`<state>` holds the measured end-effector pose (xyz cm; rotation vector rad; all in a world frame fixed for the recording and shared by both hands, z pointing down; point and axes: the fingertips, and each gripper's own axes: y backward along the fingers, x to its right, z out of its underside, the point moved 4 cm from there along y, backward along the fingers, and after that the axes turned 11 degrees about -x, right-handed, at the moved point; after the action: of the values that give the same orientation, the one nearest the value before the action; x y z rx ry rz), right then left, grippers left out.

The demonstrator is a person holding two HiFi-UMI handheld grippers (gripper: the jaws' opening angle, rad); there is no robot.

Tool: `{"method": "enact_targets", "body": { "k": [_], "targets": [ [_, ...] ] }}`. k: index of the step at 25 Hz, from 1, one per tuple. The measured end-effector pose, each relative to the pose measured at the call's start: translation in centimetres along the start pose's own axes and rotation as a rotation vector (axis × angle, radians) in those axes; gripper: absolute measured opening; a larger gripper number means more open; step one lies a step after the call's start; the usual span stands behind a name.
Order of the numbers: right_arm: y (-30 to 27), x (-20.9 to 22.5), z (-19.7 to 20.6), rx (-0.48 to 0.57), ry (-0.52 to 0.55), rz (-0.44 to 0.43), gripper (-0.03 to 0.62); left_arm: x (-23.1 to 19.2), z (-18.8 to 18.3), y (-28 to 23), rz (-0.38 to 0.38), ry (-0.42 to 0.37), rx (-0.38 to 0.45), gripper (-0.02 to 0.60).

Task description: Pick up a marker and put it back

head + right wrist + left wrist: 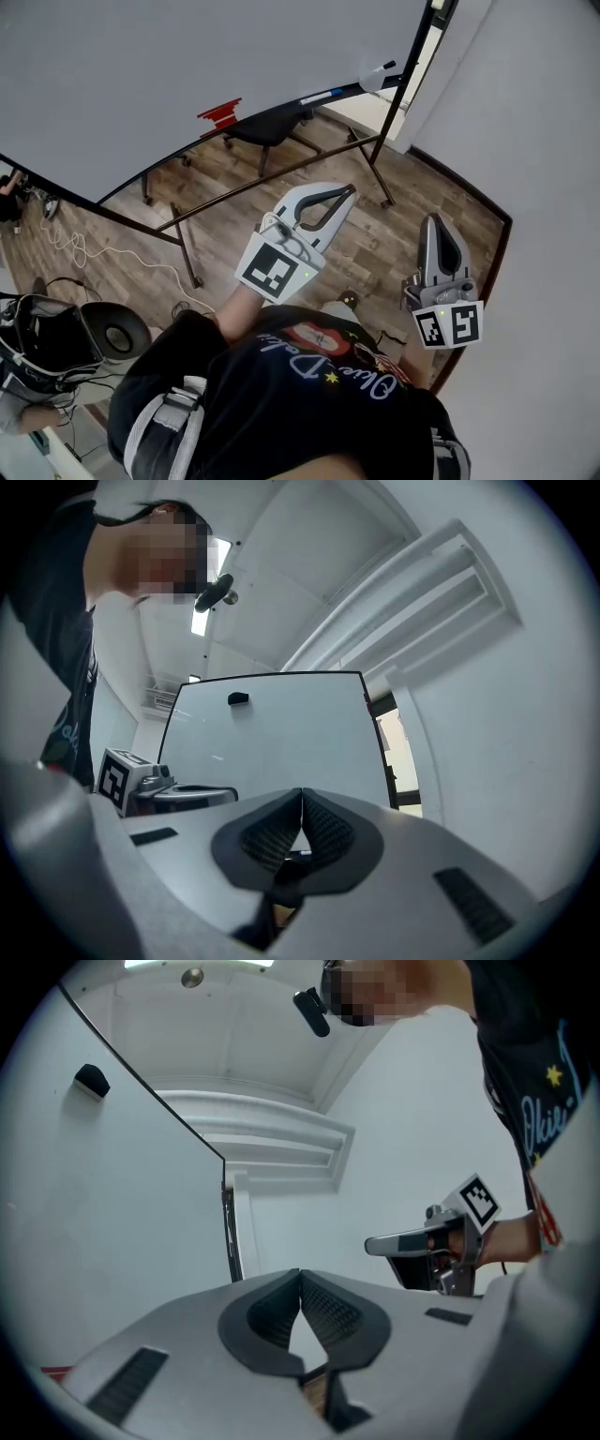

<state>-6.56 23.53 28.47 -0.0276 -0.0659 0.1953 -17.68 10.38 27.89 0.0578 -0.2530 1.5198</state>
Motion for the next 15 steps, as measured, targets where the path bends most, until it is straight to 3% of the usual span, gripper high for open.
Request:
{"method": "enact_targets", "body": {
  "k": [7, 15],
  "targets": [
    [1.5, 4.0, -1.1, -0.005, 0.013, -0.057, 0.002, 2.6, -2.2, -2.8, -0.060, -0.024, 0.002, 0.003],
    [-1.8, 10.2, 1.5, -0.024, -0.011, -0.116, 0.002, 2.1, -0.2, -8.5, -0.128, -0.006, -0.040, 0.003]
  ]
}}
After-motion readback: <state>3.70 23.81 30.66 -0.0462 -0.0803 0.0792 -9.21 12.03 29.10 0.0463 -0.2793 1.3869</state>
